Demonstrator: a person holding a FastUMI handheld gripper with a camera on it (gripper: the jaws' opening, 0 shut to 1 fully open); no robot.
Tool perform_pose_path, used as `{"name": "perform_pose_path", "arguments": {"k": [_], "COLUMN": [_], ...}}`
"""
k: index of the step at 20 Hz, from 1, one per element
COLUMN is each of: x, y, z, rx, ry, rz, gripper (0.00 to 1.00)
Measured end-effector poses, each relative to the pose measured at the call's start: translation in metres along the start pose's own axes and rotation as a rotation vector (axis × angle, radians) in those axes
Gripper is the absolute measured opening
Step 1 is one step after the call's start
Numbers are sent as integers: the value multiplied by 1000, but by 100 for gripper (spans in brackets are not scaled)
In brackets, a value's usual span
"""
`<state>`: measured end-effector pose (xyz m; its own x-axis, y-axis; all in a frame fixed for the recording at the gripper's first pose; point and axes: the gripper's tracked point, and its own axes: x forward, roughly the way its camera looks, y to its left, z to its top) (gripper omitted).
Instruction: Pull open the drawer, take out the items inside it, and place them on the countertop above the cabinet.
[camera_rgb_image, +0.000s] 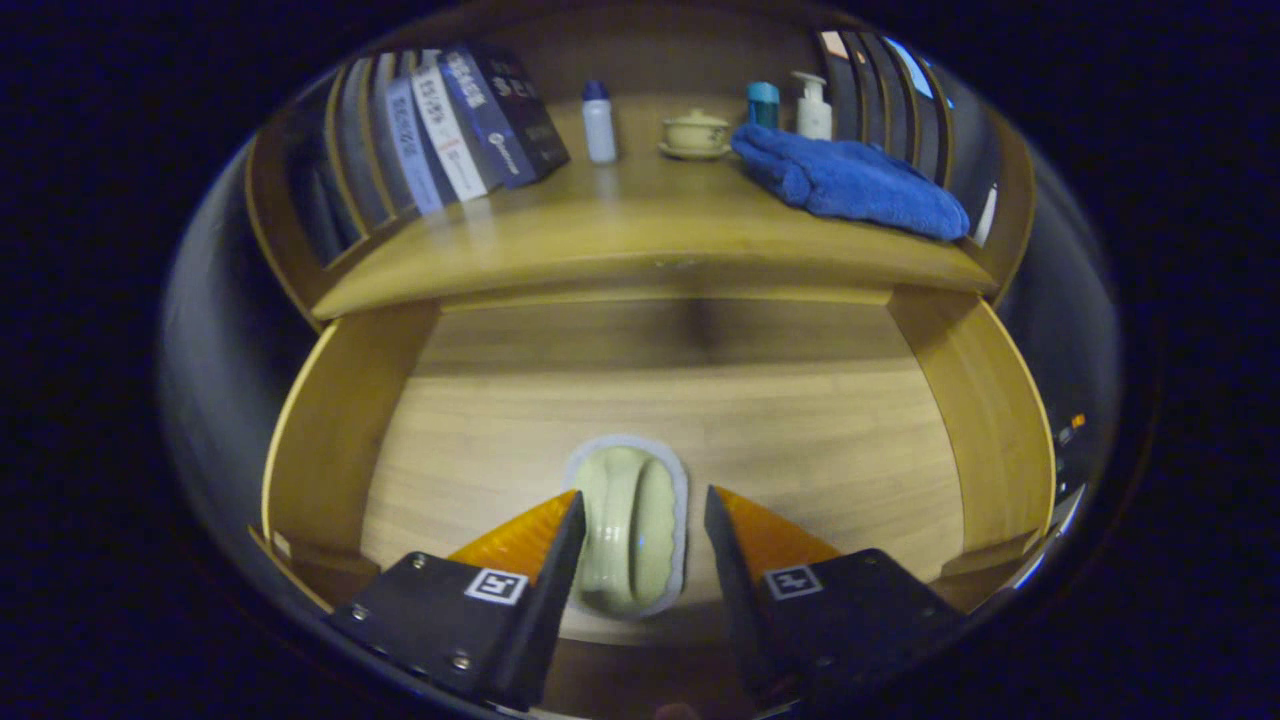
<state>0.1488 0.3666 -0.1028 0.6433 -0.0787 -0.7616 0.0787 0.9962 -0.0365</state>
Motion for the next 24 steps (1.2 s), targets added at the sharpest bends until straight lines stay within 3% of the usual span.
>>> {"name": "perform_pose_path", "arguments": {"k": [1,3,7,8,10,11,13,17,24], "x": [3,6,2,5,-1,-4,-8,-37,-91], "y": [3,7,9,10,14,21,23,28,19], "z": [-2,3,4,2,12,14,15,43,86], "rx": [-19,61,95,71,80,101,109,36,17], "ry": [36,76,157,172,135,121,78,-131,-402], "rz": [19,34,45,55,102,162,219,281,305], "gripper": [68,42,40,30,30,15,14,14,14]}}
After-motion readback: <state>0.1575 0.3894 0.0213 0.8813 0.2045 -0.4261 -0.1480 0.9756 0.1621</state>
